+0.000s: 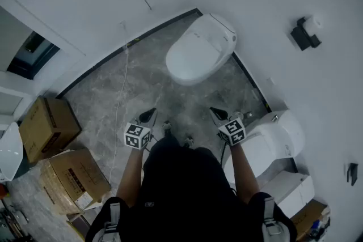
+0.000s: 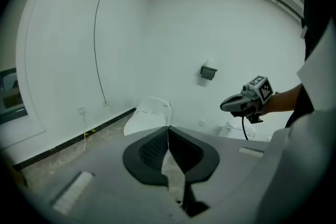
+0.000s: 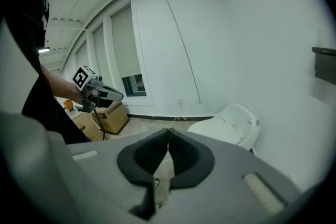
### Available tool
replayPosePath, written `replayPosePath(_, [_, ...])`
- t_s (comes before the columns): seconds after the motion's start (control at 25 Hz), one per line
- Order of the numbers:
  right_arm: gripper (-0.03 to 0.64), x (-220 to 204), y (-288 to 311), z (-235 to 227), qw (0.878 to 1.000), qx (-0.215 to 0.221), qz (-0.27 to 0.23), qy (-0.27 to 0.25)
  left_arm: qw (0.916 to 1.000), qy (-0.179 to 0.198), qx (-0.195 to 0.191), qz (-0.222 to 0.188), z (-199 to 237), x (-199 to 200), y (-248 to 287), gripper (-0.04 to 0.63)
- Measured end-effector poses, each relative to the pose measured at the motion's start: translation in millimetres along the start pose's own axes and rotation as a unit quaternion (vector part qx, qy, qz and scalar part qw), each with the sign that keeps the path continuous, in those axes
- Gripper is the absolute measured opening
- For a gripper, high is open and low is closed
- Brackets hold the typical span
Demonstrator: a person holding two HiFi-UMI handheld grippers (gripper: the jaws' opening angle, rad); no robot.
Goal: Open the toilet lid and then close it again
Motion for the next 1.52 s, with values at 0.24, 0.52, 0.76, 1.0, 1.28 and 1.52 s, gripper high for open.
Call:
replayPosePath(0.24, [0.003,6.8,-0.7,-6.4,1.0,0.007,-0.003,-0.001,1.0,0.003,0.005,0.0,-5.6,2.0,3.3,0.012])
replayPosePath(0.52, [0.003,6.4,-4.1,-8.0,1.0,0.004,-0.003,-0.001,1.0,0.004,0.001,-0.007,-8.4,6.8,8.5,0.012])
replayPosePath(0.76, [0.004,6.6,-4.7,-6.6,1.0,-0.001,-0.008,0.004,1.0,0.001,0.002,-0.007,-6.0,5.7,6.9,0.012])
replayPosePath(1.0, [0.004,5.1,5.5,-0.7,1.0,0.005,0.001,0.009,1.0,-0.003,0.003,-0.002,3.2,-0.9,0.9,0.012])
replayPosePath(1.28, [0.004,12.8,29.6,-3.6,1.0,0.008,0.016,0.017,0.9998,-0.018,0.007,0.008,32.0,-5.0,8.9,0.012])
replayPosePath(1.52, [0.005,34.7,55.1,-24.4,0.999,0.003,0.031,0.015,0.9995,-0.028,-0.002,0.011,62.2,7.8,34.4,0.012])
Point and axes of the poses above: the fingertips, and each gripper's own axes: y forward along the fingers, z to its left, x out of its top, the point moved 10 cm from there along -y, backward along the fingers, and after that the axes turned 10 degrees about x, right-handed, at the moved point
